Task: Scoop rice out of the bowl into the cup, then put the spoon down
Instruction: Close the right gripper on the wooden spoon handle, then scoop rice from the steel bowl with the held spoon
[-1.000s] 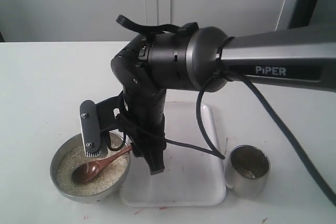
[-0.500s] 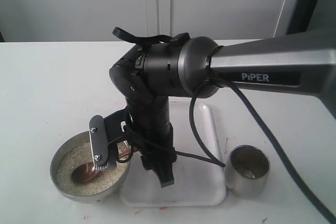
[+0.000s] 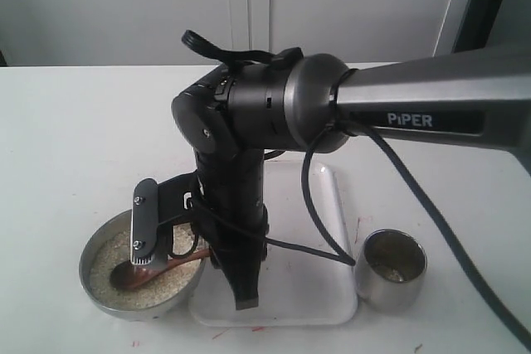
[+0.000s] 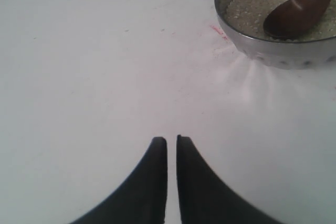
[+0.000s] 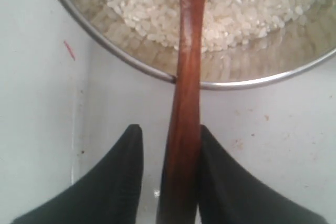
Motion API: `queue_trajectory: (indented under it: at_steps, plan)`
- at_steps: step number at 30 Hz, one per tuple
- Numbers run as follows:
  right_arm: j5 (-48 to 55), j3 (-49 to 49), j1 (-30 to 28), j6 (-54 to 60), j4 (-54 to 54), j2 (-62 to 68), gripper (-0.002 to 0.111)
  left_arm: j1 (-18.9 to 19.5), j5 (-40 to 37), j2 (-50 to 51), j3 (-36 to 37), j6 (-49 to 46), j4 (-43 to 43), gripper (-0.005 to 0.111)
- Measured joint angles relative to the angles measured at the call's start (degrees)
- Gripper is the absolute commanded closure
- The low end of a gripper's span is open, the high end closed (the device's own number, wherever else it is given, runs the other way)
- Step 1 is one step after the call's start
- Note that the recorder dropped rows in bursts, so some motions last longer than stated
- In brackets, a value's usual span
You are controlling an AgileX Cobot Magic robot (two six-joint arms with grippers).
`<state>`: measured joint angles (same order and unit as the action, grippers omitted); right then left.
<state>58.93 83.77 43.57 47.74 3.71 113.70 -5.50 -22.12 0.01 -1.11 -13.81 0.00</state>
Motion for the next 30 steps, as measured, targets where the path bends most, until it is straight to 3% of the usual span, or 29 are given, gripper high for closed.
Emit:
queue_trajectory:
  at_steps: [10, 22, 30]
  plan:
    - [0.0, 0.0, 0.0, -1.8, -0.1, -0.2, 0.108, 0.0, 0.0, 0.0, 0.0, 0.0, 0.0, 0.092]
    - [-1.2, 0.0, 1.0, -8.1, 1.9, -7.1, 0.108, 0.0, 0.0, 0.0, 0.0, 0.0, 0.0, 0.092]
    - [6.0, -1.8, 15.0, -33.1, 42.1, -10.2, 0.108, 0.0, 0.0, 0.0, 0.0, 0.0, 0.0, 0.092]
